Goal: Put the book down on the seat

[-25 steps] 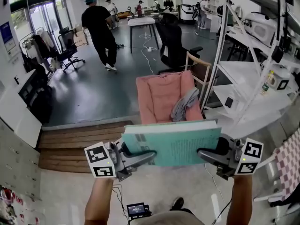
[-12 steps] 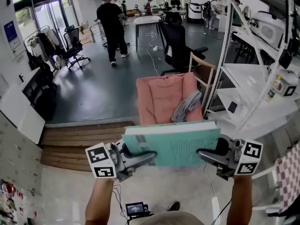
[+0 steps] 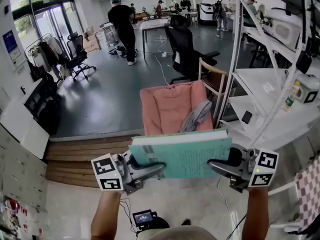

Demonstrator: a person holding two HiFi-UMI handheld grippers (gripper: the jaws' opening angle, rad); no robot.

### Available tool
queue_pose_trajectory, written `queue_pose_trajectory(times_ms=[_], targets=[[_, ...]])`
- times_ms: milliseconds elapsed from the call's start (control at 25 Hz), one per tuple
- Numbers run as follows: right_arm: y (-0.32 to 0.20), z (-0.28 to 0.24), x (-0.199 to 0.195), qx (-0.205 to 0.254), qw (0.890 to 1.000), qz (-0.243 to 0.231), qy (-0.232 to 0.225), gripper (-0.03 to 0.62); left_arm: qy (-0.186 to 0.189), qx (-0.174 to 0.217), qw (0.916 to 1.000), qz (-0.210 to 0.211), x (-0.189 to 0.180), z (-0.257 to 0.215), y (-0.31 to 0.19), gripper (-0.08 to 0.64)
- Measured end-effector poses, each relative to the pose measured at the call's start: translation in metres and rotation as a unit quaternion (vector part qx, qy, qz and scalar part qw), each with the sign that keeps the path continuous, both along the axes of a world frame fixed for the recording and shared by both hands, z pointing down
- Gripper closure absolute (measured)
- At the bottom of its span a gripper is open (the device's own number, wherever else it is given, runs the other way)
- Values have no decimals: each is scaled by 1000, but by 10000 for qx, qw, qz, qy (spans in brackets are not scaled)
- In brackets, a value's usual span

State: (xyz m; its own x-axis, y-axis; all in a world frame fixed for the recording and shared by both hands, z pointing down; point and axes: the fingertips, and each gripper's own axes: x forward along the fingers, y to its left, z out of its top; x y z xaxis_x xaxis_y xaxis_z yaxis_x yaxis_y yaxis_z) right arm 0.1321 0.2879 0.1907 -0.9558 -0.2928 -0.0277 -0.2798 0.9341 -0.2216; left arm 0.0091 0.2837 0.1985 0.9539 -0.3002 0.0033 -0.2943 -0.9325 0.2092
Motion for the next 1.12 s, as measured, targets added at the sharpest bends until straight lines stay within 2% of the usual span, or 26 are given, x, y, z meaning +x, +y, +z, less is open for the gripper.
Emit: queue_pose_trajectory(times_ms=[280,480,880,1120], targets=[[-38,18,16,-177,9997,126,-97,415,-84,-156,9998,109,16,17,-41,342],[-77,30,20,-286,9988,400,-22,415,-17,-248,9990,365,21,31,-86,342],[-155,33,8,-401,9943,991,35,416,40,-315,9949,957,11,34,-178,342],[-188,34,-6,-465,9912,1238,72,416,78,-368,9918,1220,-2,36,-218,342]])
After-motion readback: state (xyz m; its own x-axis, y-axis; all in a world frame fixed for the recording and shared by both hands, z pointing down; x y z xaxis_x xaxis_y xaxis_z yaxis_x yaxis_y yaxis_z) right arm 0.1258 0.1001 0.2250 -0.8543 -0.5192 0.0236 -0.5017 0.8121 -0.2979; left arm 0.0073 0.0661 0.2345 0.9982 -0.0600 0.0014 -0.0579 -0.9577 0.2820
